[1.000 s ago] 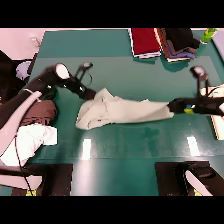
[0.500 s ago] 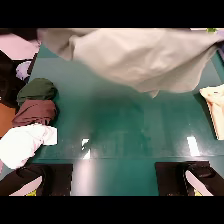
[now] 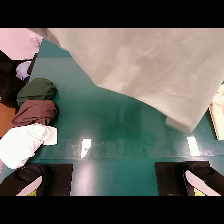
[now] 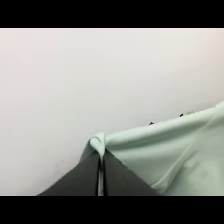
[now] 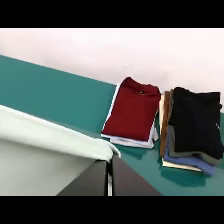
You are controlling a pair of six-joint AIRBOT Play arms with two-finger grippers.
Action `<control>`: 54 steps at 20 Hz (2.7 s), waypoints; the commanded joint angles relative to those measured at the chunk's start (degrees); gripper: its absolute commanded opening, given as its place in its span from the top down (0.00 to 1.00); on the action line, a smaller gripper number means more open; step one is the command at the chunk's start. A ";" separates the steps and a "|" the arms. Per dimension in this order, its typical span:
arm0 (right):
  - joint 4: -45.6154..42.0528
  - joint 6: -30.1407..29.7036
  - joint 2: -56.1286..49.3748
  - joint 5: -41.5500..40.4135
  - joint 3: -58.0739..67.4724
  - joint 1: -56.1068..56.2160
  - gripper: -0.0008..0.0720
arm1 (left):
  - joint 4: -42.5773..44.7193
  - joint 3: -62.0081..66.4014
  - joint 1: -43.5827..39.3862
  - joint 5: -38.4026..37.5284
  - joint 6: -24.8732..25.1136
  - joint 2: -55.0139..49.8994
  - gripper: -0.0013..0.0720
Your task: Fold the shirts.
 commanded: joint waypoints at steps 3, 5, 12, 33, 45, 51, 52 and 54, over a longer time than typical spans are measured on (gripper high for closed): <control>1.07 1.57 -3.65 -0.44 -10.36 -0.04 0.97 | 0.37 -2.91 0.04 -0.94 0.00 -6.14 0.94; 6.80 1.49 -7.96 -0.11 -15.23 -0.02 0.97 | 0.33 -6.93 0.04 -4.70 -0.59 -11.58 0.94; 14.29 -0.68 -21.84 -7.78 -43.74 4.72 0.96 | 1.18 -29.22 0.04 -10.32 -1.88 -31.17 0.94; 24.13 -13.57 -25.22 -19.47 -62.10 -0.68 0.12 | 4.42 -38.05 0.04 -5.16 -4.50 -36.35 0.94; 19.85 -13.81 -20.41 -14.47 -54.86 1.60 0.96 | 7.28 -34.84 0.04 -7.23 -6.97 -33.09 0.94; 13.86 -9.44 -2.27 -11.78 -34.40 -6.95 0.96 | 11.80 -15.74 0.04 -6.03 -8.74 -14.88 0.94; 13.88 -9.33 0.33 -11.63 -31.45 -8.28 0.96 | 11.54 -12.57 0.04 -5.86 -9.07 -11.54 0.94; 13.86 -9.31 5.09 -11.52 -26.38 -10.84 0.96 | 10.80 -7.69 0.04 -5.01 -9.31 -5.29 0.94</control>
